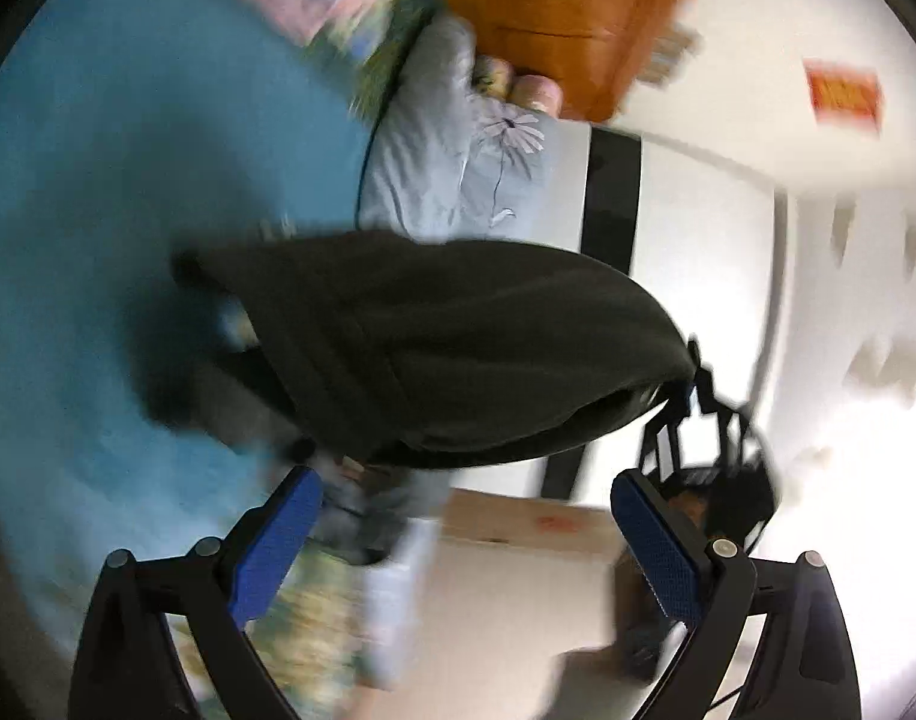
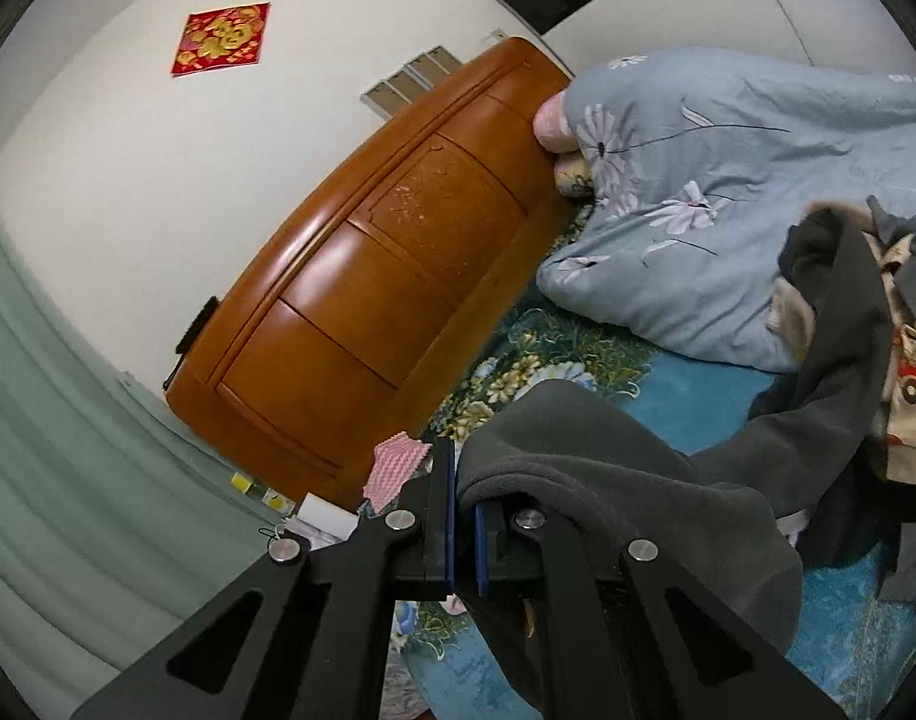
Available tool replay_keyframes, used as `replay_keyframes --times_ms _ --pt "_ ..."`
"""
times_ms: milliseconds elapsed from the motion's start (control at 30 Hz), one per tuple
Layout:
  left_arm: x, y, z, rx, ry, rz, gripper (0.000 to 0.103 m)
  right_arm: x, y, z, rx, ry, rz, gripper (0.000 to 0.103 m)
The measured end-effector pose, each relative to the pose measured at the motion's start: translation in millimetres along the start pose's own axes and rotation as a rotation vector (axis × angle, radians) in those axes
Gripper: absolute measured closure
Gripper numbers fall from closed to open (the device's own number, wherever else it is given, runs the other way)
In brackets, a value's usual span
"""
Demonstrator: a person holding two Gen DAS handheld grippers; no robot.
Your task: Fold clothes
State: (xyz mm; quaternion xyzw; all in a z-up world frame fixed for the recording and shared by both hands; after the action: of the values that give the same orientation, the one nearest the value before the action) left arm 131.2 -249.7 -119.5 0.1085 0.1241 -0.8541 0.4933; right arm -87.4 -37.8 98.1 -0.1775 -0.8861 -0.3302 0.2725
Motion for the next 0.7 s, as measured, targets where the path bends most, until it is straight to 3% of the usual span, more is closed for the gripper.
replay_keyframes --times_ms 200,367,400,467,500,533,633,700 --pt "11 -37 -22 -0.117 0.156 0.069 0.007 -6 2 1 0.008 0.034 -0.016 0.098" --pt "28 -34 -35 -0.112 0.188 0.174 0.016 -21 15 14 0.017 0.055 -0.042 0.098" --pt "30 -33 -40 -0.091 0.195 0.195 0.023 -25 17 18 0.019 0.052 -0.05 0.098" --pt "33 -31 -47 -0.031 0.213 0.226 0.048 -33 21 29 0.029 0.023 -0.069 0.098" --pt "37 -27 -48 0.022 0.206 0.238 0.066 -38 22 36 0.033 0.003 -0.08 0.098" --pt "42 -22 -46 0.073 0.18 0.247 0.075 -40 23 39 0.031 -0.009 -0.083 0.098" --pt "61 -3 -14 0.234 -0.018 0.289 0.087 -53 14 47 0.013 -0.009 -0.134 0.098" --pt "77 13 18 0.344 -0.165 0.326 0.089 -62 4 51 0.0 -0.003 -0.178 0.098"
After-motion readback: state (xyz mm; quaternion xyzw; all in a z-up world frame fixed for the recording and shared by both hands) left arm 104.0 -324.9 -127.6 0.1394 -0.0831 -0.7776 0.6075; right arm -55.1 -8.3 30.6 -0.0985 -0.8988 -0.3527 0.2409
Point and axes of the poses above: each gripper's, at about its wrist camera, not at the fingertips, and y roughly against the way its jaws point, z to its right, x to its top, the point moved 1 cm from there along -y, roughly the way its jaws point, and after that the axes turned 6 degrees about -x, right-handed, at the moved point
